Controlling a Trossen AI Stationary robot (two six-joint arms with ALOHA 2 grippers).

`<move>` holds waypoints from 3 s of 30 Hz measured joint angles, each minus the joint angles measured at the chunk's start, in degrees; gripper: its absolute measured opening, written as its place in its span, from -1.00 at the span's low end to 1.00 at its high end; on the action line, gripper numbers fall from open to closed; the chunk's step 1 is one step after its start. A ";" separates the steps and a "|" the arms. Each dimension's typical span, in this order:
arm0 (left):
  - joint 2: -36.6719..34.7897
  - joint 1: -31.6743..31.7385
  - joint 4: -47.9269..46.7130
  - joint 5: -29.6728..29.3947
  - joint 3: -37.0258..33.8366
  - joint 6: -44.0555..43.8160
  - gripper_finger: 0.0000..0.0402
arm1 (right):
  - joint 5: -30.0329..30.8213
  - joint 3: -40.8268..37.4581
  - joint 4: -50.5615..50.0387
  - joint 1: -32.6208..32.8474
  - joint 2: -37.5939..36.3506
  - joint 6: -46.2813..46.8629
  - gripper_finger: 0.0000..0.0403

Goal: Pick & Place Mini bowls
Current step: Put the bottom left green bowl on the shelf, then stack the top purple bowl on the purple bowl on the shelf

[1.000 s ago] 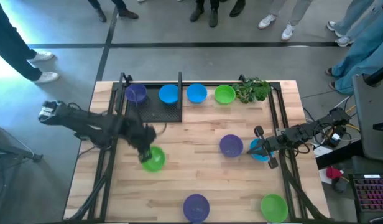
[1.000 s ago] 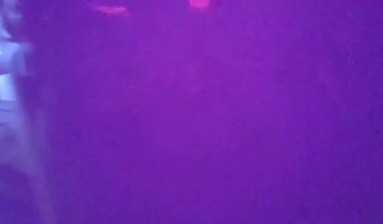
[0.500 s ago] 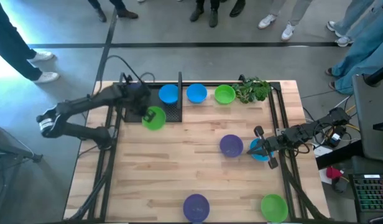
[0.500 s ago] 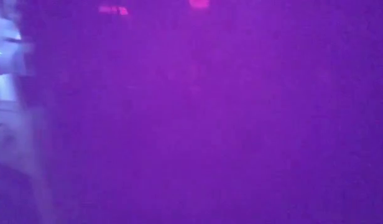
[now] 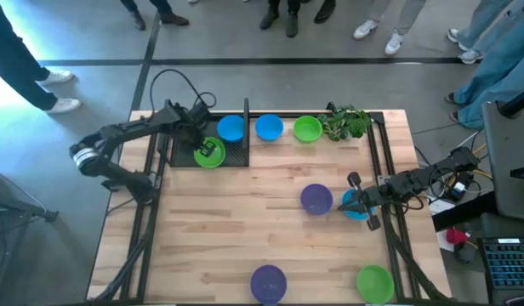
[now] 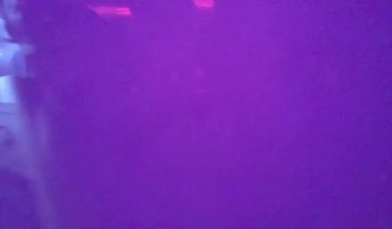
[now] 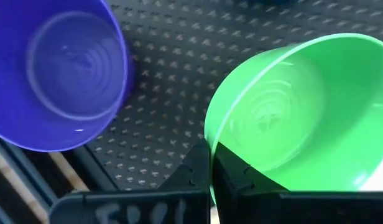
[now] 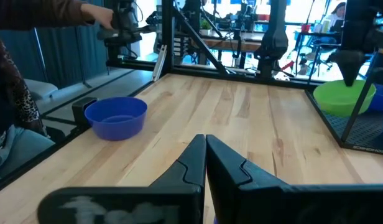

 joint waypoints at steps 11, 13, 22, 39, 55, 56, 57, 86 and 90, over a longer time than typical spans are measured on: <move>2.86 0.01 1.63 -4.20 1.81 0.21 -1.00 | -0.04 0.00 0.00 0.00 -0.02 0.00 -0.96; 2.86 0.02 1.61 -4.21 1.92 0.45 -1.00 | -0.04 0.00 0.00 0.00 -0.02 0.00 -0.96; 2.88 0.00 0.73 -3.56 1.38 0.00 -1.00 | -0.09 0.00 0.00 0.00 -0.02 0.00 -0.96; 2.88 -0.08 0.63 -3.50 1.33 0.08 -0.91 | -0.07 0.00 0.00 -0.01 -0.02 0.04 -0.96; 2.88 -0.09 1.20 -3.64 1.31 0.43 -0.90 | -0.03 0.00 0.02 -0.01 -0.02 0.20 -0.96; 2.88 -0.09 1.32 -3.77 1.31 0.43 -0.90 | -0.02 0.00 0.02 0.00 0.00 0.20 -0.96; 2.88 -0.09 1.38 -3.88 1.31 0.43 -0.90 | -0.02 0.00 0.02 0.00 -0.02 0.20 -0.96; -14.59 -33.23 0.10 -10.29 7.08 7.68 -0.90 | 18.52 0.02 2.13 -0.02 0.02 5.24 -0.96; -14.18 -42.04 2.32 -15.48 7.06 4.17 -0.90 | 21.62 0.96 2.11 -0.02 0.09 6.79 -0.96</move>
